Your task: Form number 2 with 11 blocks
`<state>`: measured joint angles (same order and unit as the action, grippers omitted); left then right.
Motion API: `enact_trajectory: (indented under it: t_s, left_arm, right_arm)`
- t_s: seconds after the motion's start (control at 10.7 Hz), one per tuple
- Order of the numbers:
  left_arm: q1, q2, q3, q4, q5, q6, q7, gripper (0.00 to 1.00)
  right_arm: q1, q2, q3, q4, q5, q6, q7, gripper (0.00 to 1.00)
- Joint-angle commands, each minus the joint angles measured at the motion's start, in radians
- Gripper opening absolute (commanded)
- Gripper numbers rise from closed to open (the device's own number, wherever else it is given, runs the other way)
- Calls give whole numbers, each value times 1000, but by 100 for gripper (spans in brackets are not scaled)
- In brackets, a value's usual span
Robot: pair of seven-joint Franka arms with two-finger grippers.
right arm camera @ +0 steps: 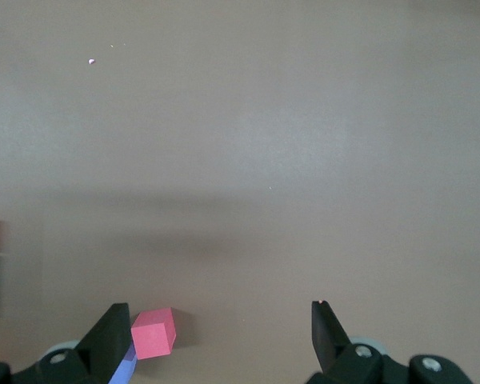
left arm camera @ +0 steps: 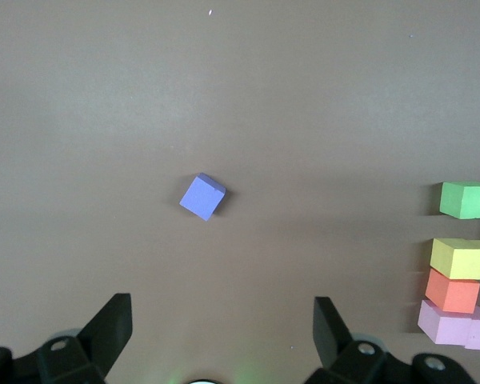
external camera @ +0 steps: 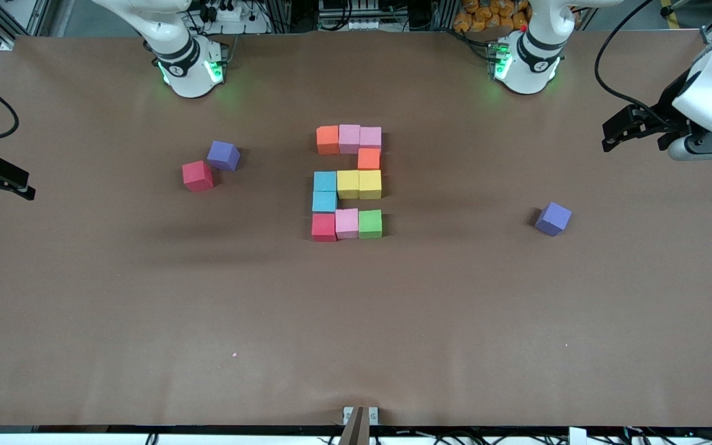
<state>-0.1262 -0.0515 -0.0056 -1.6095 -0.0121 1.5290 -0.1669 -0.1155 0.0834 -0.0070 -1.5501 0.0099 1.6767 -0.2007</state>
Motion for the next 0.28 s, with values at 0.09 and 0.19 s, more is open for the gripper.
enact_trajectory:
  t_s: [0.09,0.19]
  left_arm:
    - [-12,-2,10,13,-2,-7,0,100]
    - [-10,-2,12,14,-2,-7,0,100]
  right_arm:
    - [-6,12,4,25,12,-6,14,100]
    - [-6,12,4,24,12,-6,14,100]
